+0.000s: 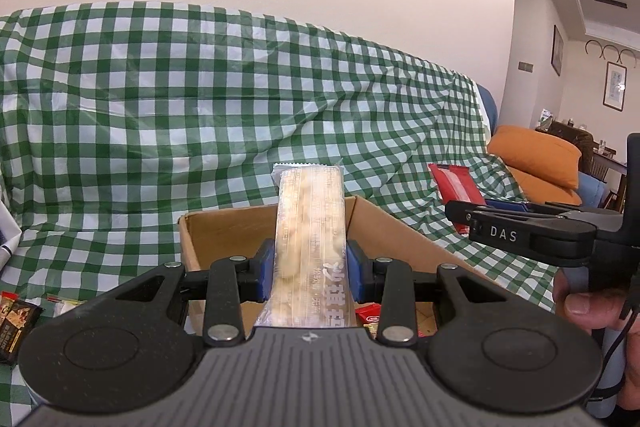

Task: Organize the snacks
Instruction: 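Lift both held snacks and carry them over the cardboard box, then open the left tool while the right tool opens, dropping snacks into the box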

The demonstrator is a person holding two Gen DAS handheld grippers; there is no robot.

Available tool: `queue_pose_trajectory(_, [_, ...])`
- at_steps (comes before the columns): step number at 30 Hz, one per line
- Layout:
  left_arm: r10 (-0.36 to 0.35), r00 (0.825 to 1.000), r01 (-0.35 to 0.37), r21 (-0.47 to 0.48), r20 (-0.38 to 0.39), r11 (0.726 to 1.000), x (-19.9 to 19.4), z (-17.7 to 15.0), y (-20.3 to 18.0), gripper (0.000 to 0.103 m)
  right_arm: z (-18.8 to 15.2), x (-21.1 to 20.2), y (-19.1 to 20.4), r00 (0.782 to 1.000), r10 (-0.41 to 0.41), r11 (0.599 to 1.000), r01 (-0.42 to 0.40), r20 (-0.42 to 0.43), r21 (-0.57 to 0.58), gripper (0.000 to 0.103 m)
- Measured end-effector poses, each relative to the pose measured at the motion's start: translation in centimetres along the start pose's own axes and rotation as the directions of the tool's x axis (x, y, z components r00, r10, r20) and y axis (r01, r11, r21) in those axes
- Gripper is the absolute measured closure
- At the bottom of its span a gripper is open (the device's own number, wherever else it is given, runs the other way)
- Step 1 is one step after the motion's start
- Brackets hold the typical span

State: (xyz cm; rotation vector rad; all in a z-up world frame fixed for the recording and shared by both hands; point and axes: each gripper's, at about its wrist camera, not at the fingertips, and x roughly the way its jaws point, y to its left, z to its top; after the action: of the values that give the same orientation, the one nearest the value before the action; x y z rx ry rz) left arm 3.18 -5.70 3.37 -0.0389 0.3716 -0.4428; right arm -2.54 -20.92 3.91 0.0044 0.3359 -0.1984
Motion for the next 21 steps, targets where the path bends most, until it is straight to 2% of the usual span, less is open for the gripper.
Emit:
queue_pose_trajectory(8, [-0.013,1.000,0.014,-0.017,0.010,1.000,0.2,0.1,0.0,0.063,0.2,-0.6,0.2,0.998,-0.016,1.000,0.016,0.055,-0.003,0.058])
queue_pose_trajectory(17, [-0.046,0.999,0.048,-0.095,0.022,0.994,0.4,0.7,0.3,0.062,0.4,-1.3,0.1,0.993,-0.007,1.000,0.005,0.119,0.015,0.057])
queue_pose_trajectory(18, [-0.058,0.998,0.059,-0.115,0.015,0.992,0.6,0.8,0.4,0.056,0.4,-1.3,0.1,0.992,-0.005,1.000,0.003,0.122,0.015,0.057])
queue_pose_trajectory(19, [-0.071,0.998,0.070,-0.133,0.000,0.989,0.9,0.8,0.6,0.035,0.3,-1.2,0.3,0.993,-0.004,1.000,0.002,0.118,0.013,0.049])
queue_pose_trajectory(20, [-0.074,0.997,0.072,-0.149,-0.012,0.986,1.1,0.9,0.8,0.023,0.2,-1.1,0.5,0.994,-0.011,1.000,0.011,0.108,0.004,0.033])
queue_pose_trajectory(21, [-0.058,0.998,0.057,-0.149,0.001,0.987,1.0,0.9,0.8,0.022,0.1,-0.9,0.7,0.994,-0.023,1.000,0.024,0.104,-0.005,0.026])
